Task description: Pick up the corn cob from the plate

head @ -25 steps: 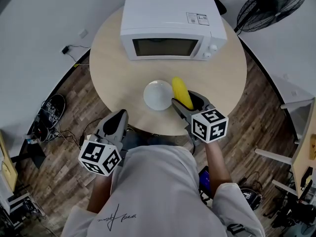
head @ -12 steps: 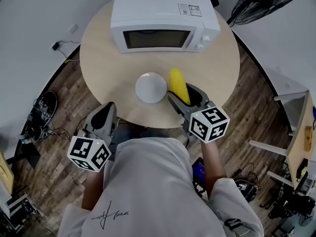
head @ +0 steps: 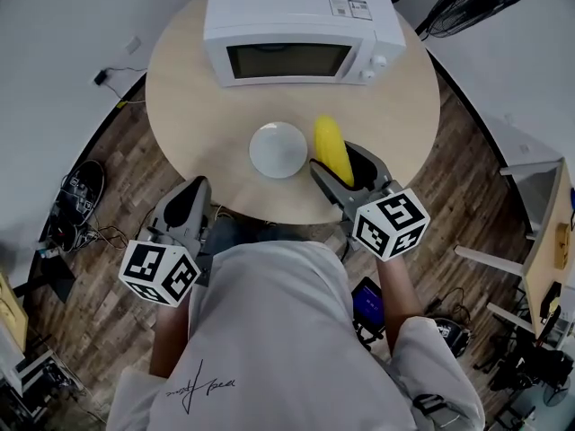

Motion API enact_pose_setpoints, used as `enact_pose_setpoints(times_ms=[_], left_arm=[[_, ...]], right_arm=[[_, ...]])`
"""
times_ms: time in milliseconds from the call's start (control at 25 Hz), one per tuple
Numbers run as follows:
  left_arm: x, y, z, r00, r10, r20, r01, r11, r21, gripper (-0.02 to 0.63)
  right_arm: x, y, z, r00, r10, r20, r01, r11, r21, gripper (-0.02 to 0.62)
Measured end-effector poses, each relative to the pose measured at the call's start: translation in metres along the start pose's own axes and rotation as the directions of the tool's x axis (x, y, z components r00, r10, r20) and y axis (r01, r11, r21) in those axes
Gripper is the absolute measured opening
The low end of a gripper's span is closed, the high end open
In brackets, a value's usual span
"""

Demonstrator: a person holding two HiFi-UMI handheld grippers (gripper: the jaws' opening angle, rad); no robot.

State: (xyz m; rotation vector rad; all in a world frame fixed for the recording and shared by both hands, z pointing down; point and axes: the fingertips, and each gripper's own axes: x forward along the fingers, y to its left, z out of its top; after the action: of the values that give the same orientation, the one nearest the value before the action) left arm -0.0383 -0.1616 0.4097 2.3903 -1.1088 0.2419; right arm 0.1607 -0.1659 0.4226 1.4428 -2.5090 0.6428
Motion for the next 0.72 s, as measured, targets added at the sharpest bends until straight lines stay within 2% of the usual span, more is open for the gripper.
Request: enact_pose_setpoints(times_ms=[720], left_arm=[[-0.007,0.012,0.001,1.000,0.005,-0.001,-0.005,1.000,-0.020,-0.008]], right_arm=[[0.008,0.019,0.008,1.000,0.029,0.004,-0.029,1.000,-0.005,0.269]])
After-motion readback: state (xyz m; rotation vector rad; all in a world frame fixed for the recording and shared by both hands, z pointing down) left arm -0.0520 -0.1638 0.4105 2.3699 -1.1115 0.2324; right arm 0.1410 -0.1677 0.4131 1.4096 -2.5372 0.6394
